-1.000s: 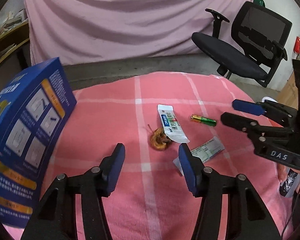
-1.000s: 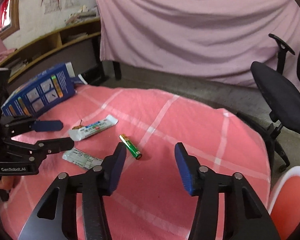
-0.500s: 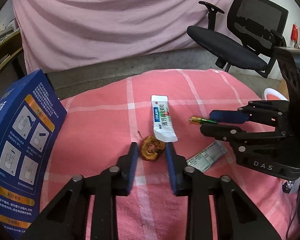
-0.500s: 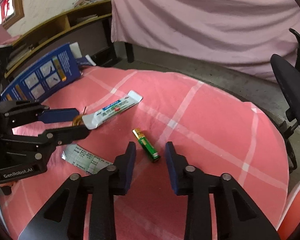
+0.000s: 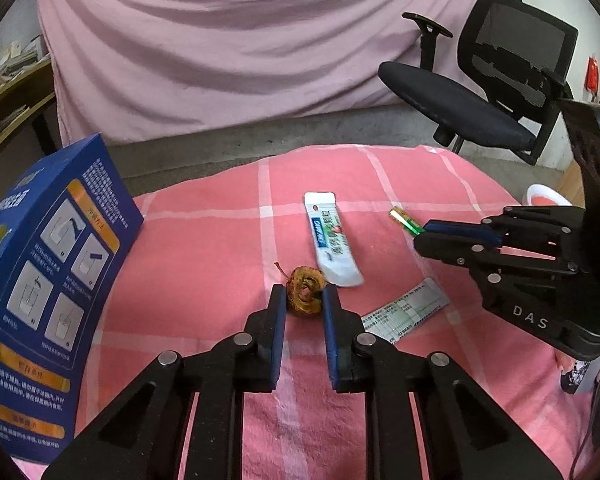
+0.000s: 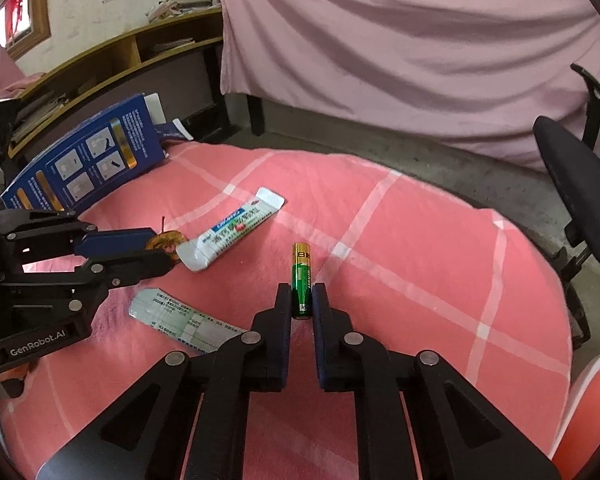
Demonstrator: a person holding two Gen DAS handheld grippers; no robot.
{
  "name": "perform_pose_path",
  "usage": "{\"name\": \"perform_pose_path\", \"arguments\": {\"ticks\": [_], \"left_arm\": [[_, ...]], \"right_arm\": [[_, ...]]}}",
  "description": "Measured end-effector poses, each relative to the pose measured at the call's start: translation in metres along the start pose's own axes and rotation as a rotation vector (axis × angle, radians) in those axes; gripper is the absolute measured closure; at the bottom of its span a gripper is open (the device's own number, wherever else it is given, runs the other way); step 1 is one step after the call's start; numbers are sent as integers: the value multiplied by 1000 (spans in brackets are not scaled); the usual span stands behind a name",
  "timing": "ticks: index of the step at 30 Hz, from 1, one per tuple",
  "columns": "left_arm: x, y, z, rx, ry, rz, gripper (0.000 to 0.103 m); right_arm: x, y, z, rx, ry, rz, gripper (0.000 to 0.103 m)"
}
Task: Collect trash
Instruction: 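Lift the fruit slice and battery and carry both over the bucket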
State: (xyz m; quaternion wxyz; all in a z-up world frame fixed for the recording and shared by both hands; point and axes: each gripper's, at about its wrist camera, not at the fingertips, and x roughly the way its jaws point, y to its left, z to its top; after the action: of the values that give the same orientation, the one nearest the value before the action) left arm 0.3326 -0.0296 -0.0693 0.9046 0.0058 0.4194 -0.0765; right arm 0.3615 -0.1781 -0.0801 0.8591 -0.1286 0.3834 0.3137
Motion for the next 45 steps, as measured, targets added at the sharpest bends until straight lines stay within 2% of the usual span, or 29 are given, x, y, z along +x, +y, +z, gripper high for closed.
{"name": "perform_pose_path", "arguments": {"ticks": [3, 7, 17, 24, 29, 36, 45], "left_arm": [[-5, 3, -1, -21, -14, 2, 89], [-16, 6, -3, -46, -55, 10, 89], [-73, -12, -6, -140, -346, 0, 89], [-110, -65, 1, -29, -549, 19, 88], [-129, -97, 9, 17, -636, -11, 88], [-136, -142, 26, 90, -695, -79, 88], [-126, -202, 40, 161, -682, -181, 88]], "right_arm": [[-11, 3, -2, -2, -54, -27, 95], [-33, 4, -7, 5, -171, -71, 95], [-94, 0, -22, 54, -467, -127, 95], [-143, -2, -35, 82, -656, -197, 95], [-176, -15, -42, 112, -755, -256, 95], [-213, -46, -64, 175, -838, -351, 95], [-245, -84, -100, 288, -858, -448, 95]]}}
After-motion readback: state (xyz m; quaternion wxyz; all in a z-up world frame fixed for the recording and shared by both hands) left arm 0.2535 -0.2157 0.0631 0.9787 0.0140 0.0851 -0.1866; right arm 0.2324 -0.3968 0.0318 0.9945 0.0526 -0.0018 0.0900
